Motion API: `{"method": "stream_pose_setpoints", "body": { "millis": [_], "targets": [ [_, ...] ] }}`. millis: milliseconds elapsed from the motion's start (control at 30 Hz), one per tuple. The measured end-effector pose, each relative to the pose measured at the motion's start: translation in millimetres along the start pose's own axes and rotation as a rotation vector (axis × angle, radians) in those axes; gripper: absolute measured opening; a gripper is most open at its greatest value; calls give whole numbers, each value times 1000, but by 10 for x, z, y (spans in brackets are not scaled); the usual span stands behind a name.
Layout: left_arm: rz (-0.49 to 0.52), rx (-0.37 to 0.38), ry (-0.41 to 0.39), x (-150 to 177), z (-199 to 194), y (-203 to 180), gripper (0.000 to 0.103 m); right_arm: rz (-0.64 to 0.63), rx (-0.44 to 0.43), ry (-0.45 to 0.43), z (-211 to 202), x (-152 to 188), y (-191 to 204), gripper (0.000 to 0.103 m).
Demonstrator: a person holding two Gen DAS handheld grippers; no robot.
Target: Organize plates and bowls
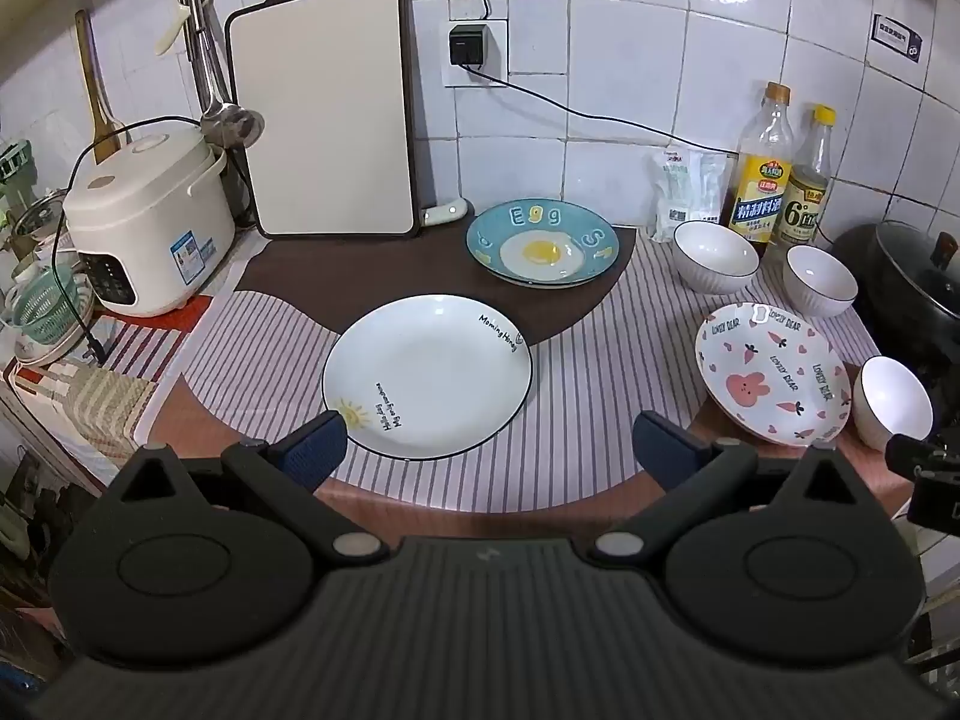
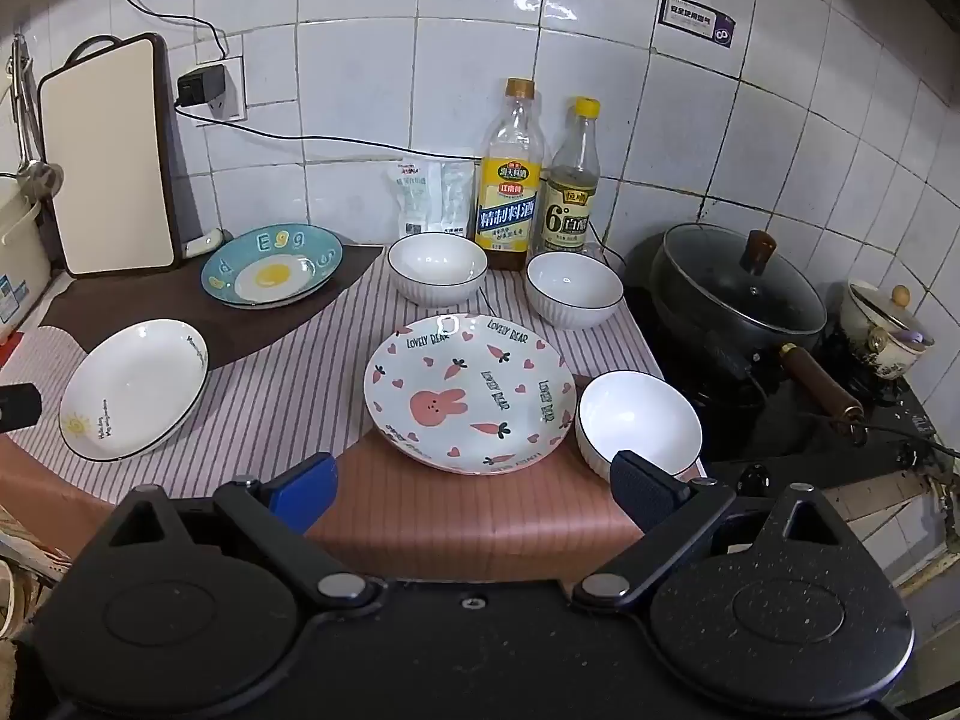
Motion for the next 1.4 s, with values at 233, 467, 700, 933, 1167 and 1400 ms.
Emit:
{"method": "stream_pose_setpoints", "body": {
  "millis": [233,467,700,933,1167,1400],
  "targets": [
    [-12,-2,-4,69,31,-12,102,-5,3,3,9,3,0,99],
    [-25,0,-13,137,-8,-64,102,-9,0,0,4,53,-26,99],
    [-20,13,2,58,43,23,103,-14,7,7,0,24,-2,99],
    [-16,7,-3,57,47,25,103,-20,10,7,9,26,-3,99],
    [-10,7,-38,61,19,-5,103,-20,10,1,13,37,-6,99],
    [-15,6,-59,84,16,-21,103,-16,16,-4,38,46,-27,99]
  ]
}}
Point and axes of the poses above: each gripper's, at about its wrist camera, not at the fingertips, and z roughly the way its jaws point, y to its left, x to its underside, the point moved 7 cm from there along z, roughly the way its jaws point, and after that the axes turned 13 degrees about z, right-handed, at the moved point
